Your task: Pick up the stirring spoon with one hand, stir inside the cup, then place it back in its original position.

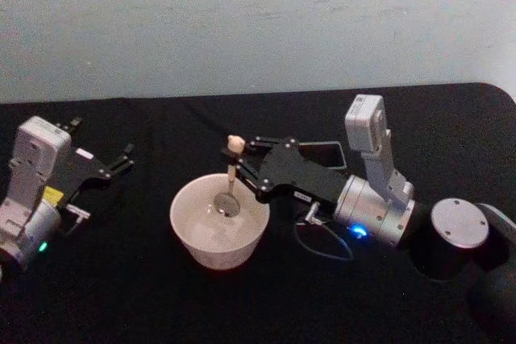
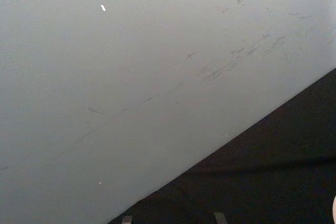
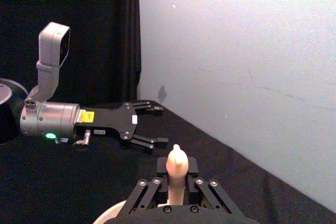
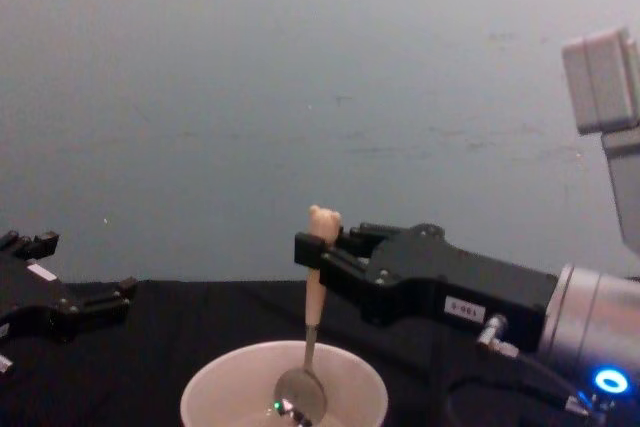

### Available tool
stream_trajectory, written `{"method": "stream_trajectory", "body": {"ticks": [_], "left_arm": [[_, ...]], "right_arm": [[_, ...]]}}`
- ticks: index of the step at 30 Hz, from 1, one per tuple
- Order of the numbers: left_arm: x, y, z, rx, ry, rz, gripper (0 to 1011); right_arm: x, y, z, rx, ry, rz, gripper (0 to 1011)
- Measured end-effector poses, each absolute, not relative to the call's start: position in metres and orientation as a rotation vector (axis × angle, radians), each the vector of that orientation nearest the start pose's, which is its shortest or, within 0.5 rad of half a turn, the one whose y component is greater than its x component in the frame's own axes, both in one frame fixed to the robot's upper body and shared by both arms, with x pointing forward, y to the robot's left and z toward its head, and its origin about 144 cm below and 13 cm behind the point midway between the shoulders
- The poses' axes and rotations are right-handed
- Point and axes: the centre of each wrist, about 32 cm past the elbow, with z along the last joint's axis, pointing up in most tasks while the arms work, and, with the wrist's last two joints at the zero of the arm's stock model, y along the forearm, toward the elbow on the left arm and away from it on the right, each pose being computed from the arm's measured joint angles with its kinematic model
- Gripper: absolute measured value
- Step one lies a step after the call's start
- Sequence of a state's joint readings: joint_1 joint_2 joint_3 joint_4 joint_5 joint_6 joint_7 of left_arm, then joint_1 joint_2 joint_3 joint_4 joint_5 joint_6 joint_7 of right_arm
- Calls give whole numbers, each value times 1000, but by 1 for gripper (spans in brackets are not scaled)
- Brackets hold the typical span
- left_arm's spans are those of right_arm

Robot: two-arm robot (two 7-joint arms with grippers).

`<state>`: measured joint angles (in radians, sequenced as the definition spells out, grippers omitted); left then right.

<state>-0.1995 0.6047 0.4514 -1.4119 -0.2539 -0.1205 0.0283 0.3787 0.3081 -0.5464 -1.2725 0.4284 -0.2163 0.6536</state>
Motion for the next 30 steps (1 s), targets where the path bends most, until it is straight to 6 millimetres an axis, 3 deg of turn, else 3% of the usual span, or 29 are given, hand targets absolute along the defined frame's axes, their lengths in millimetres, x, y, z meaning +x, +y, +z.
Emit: {"method": "stream_trajectory", "body": {"ticks": [6, 15, 22, 30], "left_arm": [[489, 310, 1140, 305, -285, 1248, 1001], [489, 310, 1140, 304, -285, 1248, 1001], [489, 310, 1140, 305, -285, 1248, 1001], [489, 310, 1140, 304, -285, 1248, 1001]], "right_arm": [[533, -198, 1162, 74, -136, -512, 197], [525, -218, 1202, 167, -206, -508, 197], [520, -235, 1215, 191, -239, -525, 197], [509, -270, 1222, 194, -276, -603, 197]]}}
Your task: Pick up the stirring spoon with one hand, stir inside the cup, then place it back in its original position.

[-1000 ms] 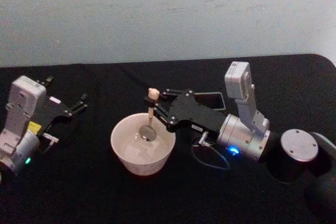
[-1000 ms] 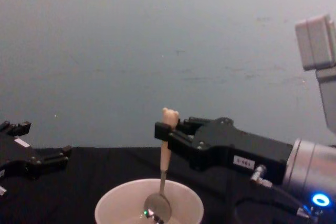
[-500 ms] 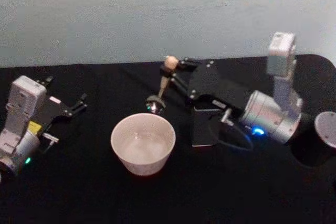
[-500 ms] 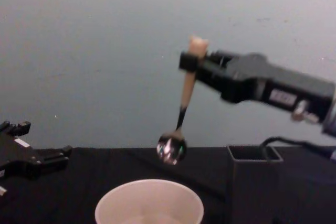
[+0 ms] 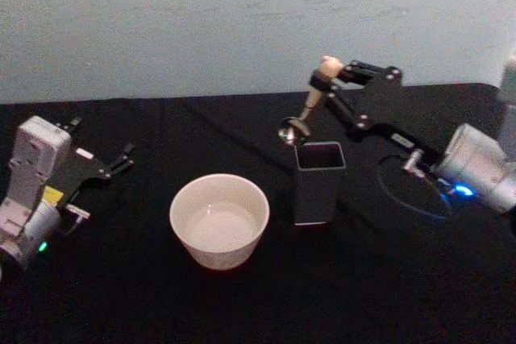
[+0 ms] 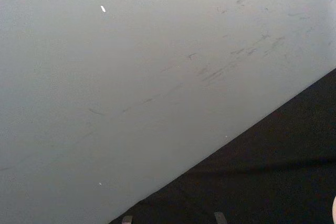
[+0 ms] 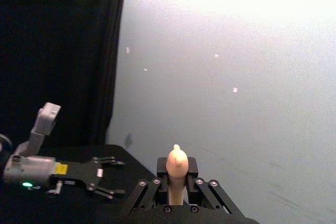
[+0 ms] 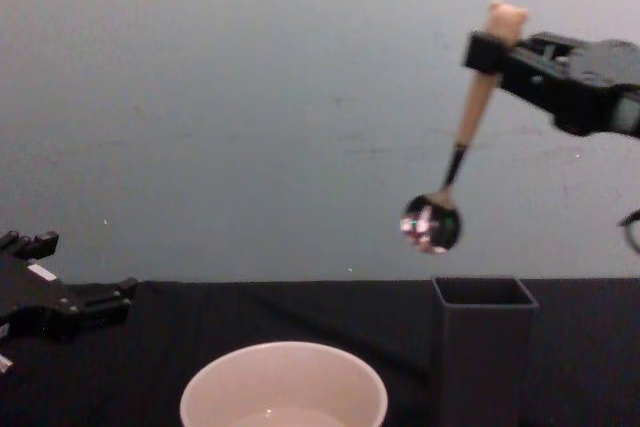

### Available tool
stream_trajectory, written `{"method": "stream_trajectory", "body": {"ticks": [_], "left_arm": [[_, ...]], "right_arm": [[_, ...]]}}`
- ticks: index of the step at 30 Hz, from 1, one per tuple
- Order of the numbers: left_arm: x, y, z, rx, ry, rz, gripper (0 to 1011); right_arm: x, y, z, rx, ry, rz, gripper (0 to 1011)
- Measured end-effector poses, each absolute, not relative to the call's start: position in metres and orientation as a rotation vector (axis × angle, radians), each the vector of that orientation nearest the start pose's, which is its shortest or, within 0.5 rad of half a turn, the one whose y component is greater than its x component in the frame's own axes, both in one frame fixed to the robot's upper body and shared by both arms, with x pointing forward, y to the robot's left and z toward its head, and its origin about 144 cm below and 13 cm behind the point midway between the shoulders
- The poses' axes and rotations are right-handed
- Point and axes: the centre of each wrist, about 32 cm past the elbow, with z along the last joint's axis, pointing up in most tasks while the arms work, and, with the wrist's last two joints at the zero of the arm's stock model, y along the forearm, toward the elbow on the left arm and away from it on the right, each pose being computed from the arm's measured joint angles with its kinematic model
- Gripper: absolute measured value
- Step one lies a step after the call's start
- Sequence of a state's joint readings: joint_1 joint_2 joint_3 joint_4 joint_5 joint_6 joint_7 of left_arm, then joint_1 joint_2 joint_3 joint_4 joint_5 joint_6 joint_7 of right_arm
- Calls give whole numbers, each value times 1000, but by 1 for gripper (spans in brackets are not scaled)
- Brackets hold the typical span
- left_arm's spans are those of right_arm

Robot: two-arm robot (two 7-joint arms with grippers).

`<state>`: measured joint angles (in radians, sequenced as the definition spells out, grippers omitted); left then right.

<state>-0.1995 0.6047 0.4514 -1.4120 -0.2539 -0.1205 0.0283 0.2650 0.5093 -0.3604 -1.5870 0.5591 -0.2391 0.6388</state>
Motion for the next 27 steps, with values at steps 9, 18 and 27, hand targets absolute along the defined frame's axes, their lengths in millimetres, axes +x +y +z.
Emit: {"method": "stream_trajectory", "body": {"ticks": [9, 18, 27], "left_arm": [[489, 310, 1140, 305, -285, 1248, 1001], [489, 310, 1140, 304, -285, 1248, 1001], [489, 310, 1140, 304, -285, 1248, 1001]], "right_arm": [[498, -294, 1219, 164, -273, -665, 197], [493, -299, 1209, 129, -239, -690, 197], [493, -293, 1193, 92, -192, -707, 197]]}}
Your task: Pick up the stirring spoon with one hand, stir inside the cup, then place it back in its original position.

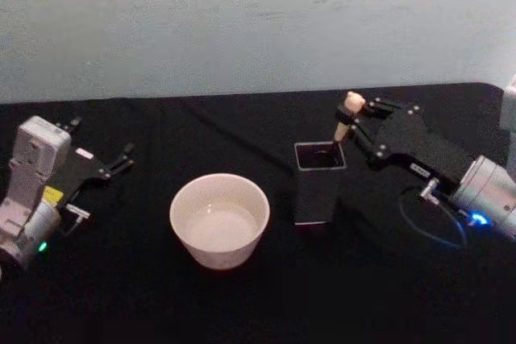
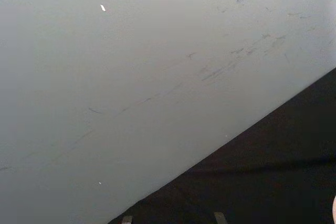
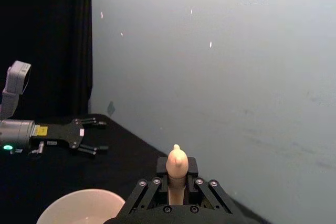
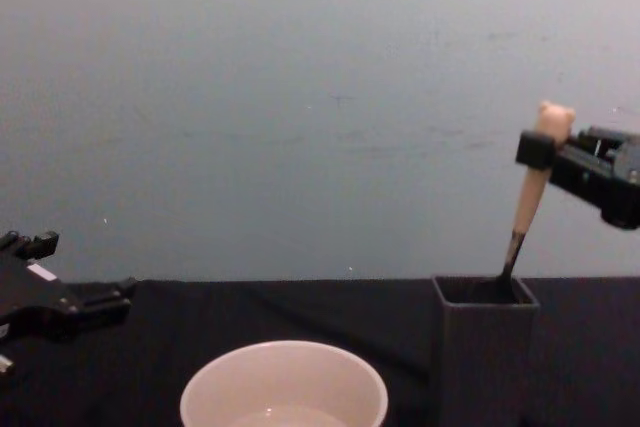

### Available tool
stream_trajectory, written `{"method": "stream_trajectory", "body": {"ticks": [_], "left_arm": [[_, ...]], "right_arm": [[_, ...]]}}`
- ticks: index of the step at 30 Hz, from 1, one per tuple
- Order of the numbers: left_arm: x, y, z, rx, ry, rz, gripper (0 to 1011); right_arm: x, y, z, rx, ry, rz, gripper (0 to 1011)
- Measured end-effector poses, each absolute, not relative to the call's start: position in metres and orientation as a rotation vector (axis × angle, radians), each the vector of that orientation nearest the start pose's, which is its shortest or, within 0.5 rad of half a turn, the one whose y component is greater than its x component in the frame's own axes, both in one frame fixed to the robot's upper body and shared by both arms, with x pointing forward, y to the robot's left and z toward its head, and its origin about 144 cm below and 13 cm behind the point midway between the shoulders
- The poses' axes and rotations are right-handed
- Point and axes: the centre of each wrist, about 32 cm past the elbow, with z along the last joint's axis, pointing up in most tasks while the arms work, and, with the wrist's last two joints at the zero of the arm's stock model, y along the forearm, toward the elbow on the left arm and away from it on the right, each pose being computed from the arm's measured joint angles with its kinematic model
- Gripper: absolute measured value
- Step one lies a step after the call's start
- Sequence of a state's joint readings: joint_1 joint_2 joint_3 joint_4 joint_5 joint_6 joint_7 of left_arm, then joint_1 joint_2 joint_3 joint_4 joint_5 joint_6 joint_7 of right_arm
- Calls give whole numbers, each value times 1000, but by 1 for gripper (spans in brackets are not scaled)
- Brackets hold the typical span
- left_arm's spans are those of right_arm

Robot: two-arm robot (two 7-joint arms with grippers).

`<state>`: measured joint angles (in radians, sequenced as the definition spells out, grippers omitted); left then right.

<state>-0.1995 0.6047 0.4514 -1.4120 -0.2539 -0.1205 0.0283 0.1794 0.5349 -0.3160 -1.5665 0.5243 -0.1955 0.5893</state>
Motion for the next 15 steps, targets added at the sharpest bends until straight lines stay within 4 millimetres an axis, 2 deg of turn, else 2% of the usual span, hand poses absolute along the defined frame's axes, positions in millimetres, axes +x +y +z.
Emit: {"method": "stream_trajectory", "body": {"ticks": [15], "left_arm": [[489, 310, 1140, 305, -285, 1248, 1001]], "right_arm": [[495, -282, 1173, 67, -19, -753, 197]]}}
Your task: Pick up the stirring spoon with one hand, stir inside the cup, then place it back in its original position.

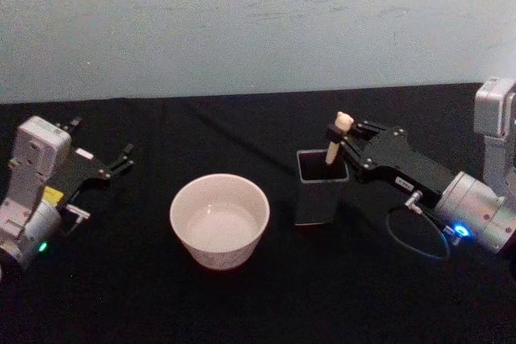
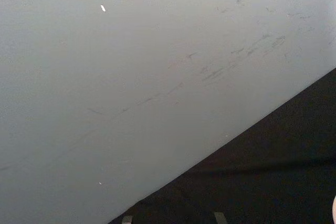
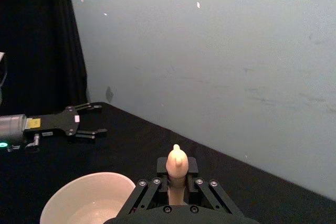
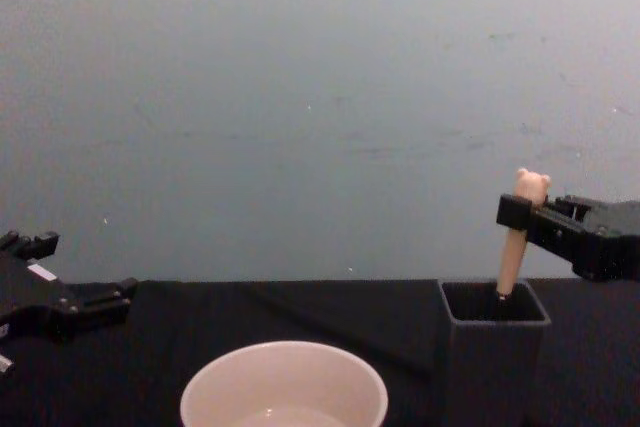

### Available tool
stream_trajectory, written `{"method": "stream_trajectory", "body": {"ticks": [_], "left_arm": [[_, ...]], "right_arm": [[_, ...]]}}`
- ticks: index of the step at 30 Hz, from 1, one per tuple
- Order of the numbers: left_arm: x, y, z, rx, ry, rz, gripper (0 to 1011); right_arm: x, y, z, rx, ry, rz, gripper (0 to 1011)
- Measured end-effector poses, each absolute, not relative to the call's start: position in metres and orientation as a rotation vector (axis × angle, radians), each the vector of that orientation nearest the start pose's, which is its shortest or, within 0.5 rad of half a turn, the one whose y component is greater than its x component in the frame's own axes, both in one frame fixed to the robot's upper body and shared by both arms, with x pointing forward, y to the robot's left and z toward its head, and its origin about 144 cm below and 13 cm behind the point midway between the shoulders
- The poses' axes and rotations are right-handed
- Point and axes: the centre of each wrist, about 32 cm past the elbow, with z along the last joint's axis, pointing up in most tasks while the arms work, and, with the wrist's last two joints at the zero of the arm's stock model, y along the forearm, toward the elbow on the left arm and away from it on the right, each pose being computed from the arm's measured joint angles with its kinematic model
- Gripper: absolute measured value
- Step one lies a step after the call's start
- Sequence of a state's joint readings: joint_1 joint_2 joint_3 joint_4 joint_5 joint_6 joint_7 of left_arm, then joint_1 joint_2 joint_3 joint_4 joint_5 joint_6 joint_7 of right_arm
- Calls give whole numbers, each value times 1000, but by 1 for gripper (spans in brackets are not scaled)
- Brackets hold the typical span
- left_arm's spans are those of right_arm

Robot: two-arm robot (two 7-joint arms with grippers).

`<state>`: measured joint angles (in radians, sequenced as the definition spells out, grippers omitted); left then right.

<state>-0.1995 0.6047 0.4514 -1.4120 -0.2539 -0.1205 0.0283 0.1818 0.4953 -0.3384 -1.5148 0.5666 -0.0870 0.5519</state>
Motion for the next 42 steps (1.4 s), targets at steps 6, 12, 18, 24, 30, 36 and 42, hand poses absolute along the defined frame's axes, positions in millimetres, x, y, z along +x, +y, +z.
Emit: {"method": "stream_trajectory", "body": {"ticks": [6, 12, 18, 24, 30, 36, 42], "left_arm": [[489, 310, 1140, 305, -285, 1248, 1001], [489, 310, 1140, 305, -285, 1248, 1002], [489, 310, 1140, 304, -285, 1248, 1001], [489, 310, 1140, 305, -285, 1248, 1001], [489, 310, 1140, 305, -285, 1248, 1002], [489, 310, 1140, 304, -285, 1248, 1001], [489, 310, 1140, 304, -285, 1248, 1001]], "right_arm": [[496, -278, 1168, 69, 19, -786, 197], [498, -276, 1164, 65, 37, -803, 197], [499, -274, 1160, 57, 48, -816, 197], [498, -273, 1158, 52, 59, -821, 197], [497, -272, 1157, 39, 60, -829, 197], [497, -272, 1157, 40, 59, -828, 197], [497, -272, 1157, 41, 60, -826, 254]]}}
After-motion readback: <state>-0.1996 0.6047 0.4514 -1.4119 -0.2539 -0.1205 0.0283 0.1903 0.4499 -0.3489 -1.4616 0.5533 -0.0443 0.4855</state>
